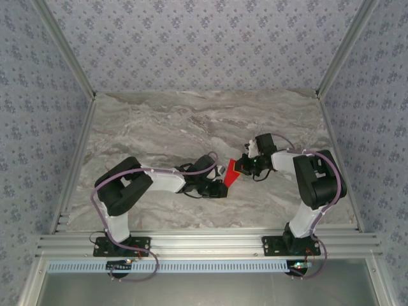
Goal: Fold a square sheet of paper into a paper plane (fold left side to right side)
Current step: Fold the wing for the fifth time at the center of the table.
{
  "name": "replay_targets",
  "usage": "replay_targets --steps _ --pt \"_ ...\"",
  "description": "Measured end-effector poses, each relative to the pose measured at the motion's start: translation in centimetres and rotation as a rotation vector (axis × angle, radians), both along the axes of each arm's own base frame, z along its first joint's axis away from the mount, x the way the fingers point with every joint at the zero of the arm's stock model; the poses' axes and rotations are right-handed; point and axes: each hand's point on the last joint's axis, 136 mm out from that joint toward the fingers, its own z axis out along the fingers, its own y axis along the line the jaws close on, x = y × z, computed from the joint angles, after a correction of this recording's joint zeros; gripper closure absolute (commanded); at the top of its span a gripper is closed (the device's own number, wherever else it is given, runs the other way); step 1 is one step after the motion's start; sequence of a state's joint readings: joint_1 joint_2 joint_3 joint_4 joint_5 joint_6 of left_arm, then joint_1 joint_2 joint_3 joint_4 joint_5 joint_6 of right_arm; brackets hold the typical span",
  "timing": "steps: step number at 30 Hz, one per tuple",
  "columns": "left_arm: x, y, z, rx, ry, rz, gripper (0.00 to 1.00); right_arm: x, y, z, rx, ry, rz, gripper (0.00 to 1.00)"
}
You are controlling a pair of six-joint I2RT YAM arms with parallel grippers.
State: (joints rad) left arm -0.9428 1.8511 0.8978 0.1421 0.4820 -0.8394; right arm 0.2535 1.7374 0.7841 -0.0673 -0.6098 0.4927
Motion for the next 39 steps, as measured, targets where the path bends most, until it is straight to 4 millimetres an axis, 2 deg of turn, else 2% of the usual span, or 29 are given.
replay_targets --steps 16,27,31,35,37,39 --pt "-0.2 0.3 -0.3 -0.036 -0.028 0.032 0.87 0.0 -0.1 0.0 -0.014 0.002 0.007 0.96" --pt "-2.1 2.0 -0.1 0.002 0.023 0.032 0.88 0.0 -0.2 0.0 -0.022 0.007 0.004 0.96" --pt "-1.0 0.7 1.9 -0.014 -0.004 0.015 0.87 0.0 -0.3 0.0 -0.026 0.009 0.004 0.96" --pt "1.6 -1.7 5.5 -0.085 -0.07 -0.006 0.86 0.0 -0.3 0.0 -0.031 0.008 0.007 0.96" --pt "2.8 -2.5 6.1 -0.099 -0.093 -0.006 0.86 0.0 -0.3 0.0 -0.034 0.008 0.009 0.96" --pt "3.8 -2.8 5.6 -0.093 -0.099 -0.002 0.86 0.0 -0.4 0.0 -0.037 0.006 0.011 0.96"
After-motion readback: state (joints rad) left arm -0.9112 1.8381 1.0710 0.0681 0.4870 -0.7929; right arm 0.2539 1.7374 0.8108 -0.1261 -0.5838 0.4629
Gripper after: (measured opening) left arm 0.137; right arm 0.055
